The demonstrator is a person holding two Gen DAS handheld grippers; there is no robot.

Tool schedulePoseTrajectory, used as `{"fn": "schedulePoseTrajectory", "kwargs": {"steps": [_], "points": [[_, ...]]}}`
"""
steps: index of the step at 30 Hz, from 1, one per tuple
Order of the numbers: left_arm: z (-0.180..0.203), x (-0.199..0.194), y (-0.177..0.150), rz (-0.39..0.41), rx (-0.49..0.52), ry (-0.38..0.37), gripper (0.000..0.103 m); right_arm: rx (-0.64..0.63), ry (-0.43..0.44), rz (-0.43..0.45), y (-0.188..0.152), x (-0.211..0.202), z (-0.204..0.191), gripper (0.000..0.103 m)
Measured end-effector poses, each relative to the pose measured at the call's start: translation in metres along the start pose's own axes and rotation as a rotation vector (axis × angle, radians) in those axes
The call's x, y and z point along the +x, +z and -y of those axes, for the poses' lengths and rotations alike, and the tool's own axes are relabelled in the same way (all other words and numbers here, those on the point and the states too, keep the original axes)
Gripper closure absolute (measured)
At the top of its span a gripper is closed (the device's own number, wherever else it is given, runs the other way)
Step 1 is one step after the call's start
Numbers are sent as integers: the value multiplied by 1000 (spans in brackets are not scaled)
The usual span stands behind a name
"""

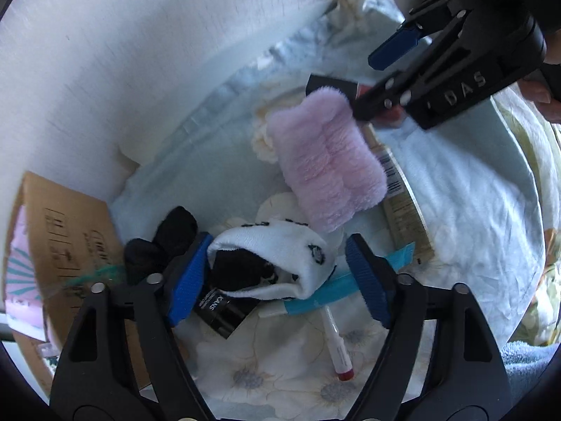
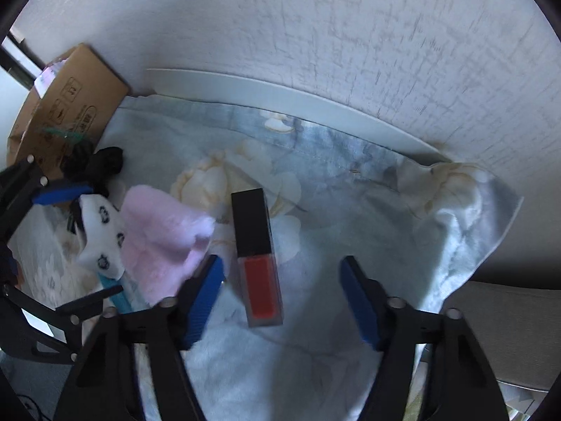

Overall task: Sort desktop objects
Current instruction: 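Move both tools back over the bedsheet toward the remaining items, then grasp the panda sock with left tool while right tool grasps red lipstick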

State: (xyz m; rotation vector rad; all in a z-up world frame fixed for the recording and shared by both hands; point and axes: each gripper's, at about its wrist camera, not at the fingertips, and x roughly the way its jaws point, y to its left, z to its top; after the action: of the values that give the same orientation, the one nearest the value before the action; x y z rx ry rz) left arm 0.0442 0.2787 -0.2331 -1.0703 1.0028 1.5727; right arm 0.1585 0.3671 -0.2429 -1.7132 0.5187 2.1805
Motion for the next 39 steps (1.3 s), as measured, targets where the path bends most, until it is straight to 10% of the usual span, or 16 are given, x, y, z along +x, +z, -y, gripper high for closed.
{"fn": "schedulePoseTrajectory", "kwargs": {"steps": [7,39], "points": [[-1,0,-5,-12,9,-13,51,-7,10,-3,1,3,-2,84],[-52,-139,6,166,-97,-131,58,37,-65,33,-11,-96,-42,85]]}}
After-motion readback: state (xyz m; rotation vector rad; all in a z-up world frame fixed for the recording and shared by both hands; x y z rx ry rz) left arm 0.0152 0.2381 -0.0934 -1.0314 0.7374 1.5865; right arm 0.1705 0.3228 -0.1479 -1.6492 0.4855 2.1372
